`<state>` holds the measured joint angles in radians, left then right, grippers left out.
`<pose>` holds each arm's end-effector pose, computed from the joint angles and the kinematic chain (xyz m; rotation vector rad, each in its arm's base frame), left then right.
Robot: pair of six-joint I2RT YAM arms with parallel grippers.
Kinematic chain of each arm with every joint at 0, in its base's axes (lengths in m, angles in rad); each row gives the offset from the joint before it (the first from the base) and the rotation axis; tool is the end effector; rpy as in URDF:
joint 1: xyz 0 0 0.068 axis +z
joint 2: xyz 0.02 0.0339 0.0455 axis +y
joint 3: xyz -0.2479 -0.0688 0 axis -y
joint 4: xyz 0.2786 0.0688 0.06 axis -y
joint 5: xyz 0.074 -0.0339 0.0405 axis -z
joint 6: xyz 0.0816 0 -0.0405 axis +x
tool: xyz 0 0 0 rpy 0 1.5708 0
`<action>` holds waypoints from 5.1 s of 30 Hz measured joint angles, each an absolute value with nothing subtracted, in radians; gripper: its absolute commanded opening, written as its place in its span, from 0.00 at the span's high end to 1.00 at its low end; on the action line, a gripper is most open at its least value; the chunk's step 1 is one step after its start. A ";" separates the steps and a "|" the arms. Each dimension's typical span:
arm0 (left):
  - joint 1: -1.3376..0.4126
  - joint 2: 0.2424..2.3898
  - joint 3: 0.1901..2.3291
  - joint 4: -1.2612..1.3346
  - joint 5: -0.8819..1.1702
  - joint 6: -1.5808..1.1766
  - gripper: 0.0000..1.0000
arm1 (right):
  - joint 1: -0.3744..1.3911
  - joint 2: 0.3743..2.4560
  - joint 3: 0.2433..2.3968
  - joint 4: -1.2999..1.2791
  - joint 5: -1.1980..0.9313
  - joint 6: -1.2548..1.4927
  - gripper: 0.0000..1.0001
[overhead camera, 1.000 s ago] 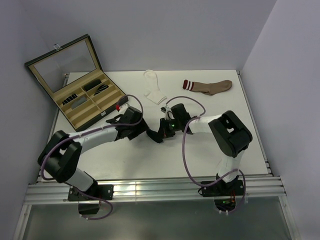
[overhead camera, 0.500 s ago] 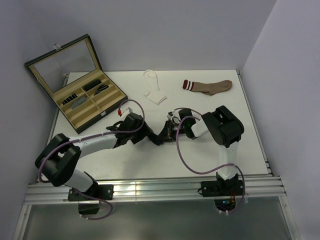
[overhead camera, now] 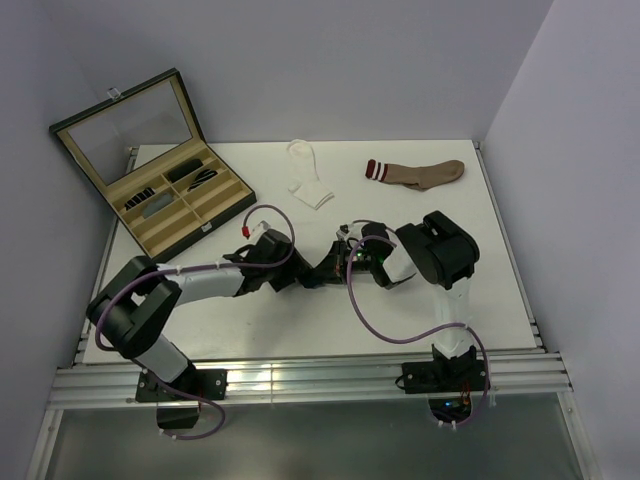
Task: Roll the socks
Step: Pick up the sock at the center of the board, then place the sock in the storage box.
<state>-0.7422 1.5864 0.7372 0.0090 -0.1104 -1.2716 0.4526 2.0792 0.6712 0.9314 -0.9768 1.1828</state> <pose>0.2688 -0.2343 0.0763 -0.7220 2.4568 -0.7520 0.2864 0.2145 0.0100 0.1279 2.4530 1.8878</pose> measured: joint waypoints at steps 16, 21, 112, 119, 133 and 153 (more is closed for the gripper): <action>-0.745 1.677 0.773 0.079 -0.107 -1.324 0.96 | 0.453 2.099 0.653 1.016 -0.962 1.212 0.83; -0.745 1.678 0.772 0.084 -0.107 -1.324 1.00 | 0.453 2.097 0.646 1.021 -0.958 1.210 0.62; 0.147 1.743 0.998 0.149 0.145 0.483 1.00 | 0.398 0.986 0.981 -0.429 0.149 0.286 0.03; 0.168 1.750 1.045 0.038 0.162 0.533 0.97 | 0.398 0.985 0.981 -0.429 0.148 0.278 0.03; 0.235 1.819 1.133 -0.163 0.165 0.640 0.88 | 0.398 1.042 1.003 -0.440 0.118 0.277 0.05; 0.253 1.862 1.200 -0.237 0.208 0.662 0.64 | 0.398 1.057 1.018 -0.443 0.112 0.276 0.06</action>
